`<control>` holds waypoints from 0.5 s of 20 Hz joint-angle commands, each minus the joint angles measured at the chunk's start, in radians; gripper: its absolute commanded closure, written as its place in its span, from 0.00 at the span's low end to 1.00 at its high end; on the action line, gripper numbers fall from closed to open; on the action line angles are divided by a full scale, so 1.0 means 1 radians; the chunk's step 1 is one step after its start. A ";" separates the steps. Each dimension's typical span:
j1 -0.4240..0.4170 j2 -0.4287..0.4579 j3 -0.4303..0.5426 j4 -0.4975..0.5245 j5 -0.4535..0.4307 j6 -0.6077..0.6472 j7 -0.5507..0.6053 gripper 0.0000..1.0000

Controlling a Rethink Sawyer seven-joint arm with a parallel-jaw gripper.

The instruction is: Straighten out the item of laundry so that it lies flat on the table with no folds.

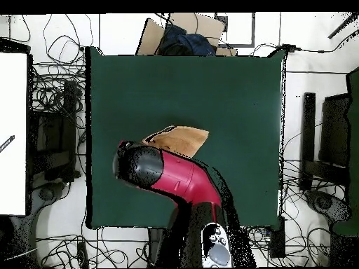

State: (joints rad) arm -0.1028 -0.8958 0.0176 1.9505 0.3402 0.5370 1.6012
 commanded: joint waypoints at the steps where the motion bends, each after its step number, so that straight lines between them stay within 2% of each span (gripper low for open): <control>1: 0.059 0.081 0.018 -0.083 0.077 -0.034 0.325 1.00; 6: 0.123 0.128 -0.028 -0.137 0.078 -0.039 0.349 1.00; 10: 0.186 0.190 -0.152 -0.213 0.017 0.022 0.368 1.00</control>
State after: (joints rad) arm 0.0209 -0.8002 -0.0305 1.8426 0.3690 0.5370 1.6041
